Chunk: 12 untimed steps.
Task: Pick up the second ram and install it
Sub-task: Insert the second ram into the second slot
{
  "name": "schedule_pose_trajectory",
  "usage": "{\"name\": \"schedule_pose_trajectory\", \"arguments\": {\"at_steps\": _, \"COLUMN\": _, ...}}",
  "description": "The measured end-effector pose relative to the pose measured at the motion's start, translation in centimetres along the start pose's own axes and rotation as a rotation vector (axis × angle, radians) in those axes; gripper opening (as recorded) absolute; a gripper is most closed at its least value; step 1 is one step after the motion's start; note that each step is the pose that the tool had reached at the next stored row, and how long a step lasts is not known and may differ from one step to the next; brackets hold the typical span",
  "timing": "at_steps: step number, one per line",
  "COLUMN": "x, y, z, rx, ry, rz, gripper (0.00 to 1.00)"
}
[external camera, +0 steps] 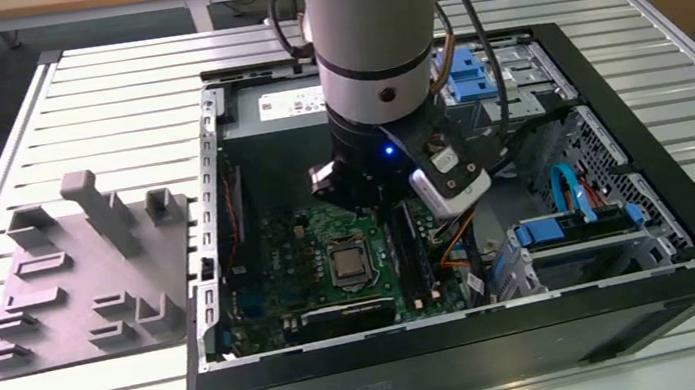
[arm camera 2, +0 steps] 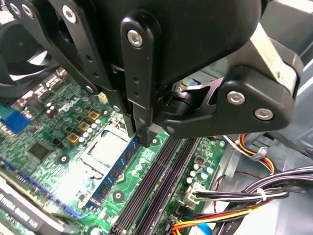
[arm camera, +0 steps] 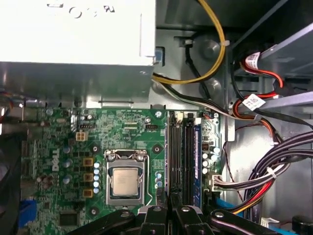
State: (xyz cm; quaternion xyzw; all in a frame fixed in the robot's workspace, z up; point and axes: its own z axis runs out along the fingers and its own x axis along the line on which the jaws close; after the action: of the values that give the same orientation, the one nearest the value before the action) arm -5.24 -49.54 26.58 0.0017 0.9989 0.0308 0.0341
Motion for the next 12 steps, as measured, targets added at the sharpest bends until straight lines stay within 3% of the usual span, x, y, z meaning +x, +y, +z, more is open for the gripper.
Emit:
{"name": "schedule_pose_trajectory", "arguments": {"at_steps": 8, "x": 0.00, "y": -0.01, "z": 0.03, "rx": -0.0012, "ry": -0.0012, "rz": 0.020, "gripper": 0.14}}
{"name": "schedule_pose_trajectory", "arguments": {"at_steps": 12, "x": -0.01, "y": -0.01, "z": 0.07, "rx": 0.0014, "ry": -0.0034, "rz": 0.059, "gripper": 0.14}}
